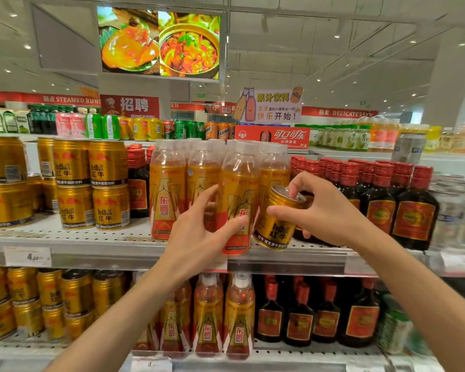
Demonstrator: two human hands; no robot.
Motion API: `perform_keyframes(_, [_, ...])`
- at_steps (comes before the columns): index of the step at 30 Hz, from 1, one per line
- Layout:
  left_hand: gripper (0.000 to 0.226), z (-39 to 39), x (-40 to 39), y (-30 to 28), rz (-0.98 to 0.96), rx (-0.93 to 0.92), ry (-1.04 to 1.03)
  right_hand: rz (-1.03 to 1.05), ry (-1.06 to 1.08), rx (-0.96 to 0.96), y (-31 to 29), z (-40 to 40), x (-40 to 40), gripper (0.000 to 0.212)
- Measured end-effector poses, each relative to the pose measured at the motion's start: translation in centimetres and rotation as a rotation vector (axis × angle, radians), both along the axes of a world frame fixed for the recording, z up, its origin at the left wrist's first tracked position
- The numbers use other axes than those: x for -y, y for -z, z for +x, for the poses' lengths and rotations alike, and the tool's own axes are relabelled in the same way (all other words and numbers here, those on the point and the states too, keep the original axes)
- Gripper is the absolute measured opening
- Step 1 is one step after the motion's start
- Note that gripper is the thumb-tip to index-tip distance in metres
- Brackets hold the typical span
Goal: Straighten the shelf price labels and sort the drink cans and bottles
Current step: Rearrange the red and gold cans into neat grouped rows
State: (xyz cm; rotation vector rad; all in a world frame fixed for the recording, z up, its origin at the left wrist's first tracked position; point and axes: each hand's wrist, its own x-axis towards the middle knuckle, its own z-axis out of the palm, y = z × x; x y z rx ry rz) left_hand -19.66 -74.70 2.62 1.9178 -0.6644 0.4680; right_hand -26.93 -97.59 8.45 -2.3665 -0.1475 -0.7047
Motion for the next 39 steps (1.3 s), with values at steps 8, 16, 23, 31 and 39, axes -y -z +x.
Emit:
perform_keyframes(8, [0.09,0.5,2.9,-0.2,0.079,0.143,-0.149,0.005,0.019,-0.053,0.8,-0.3,1.1,0.042])
perform_keyframes(16, [0.093,1.4,3.2,0.4,0.254,0.394,-0.293,0.009,0.009,-0.07,0.8,-0.1,1.1,0.044])
perform_keyframes(23, [0.074,2.7,1.8,0.3,0.373,0.632,-0.326,0.002,0.014,-0.079,0.8,0.3,1.3,0.044])
perform_keyframes(31, [0.071,3.8,1.7,0.3,0.503,0.708,-0.31,0.002,0.012,-0.088,0.6,0.1,1.3,0.044])
perform_keyframes(39, [0.072,4.1,2.2,-0.4,0.648,0.606,-0.299,0.018,0.011,-0.086,0.6,-0.2,0.9,0.042])
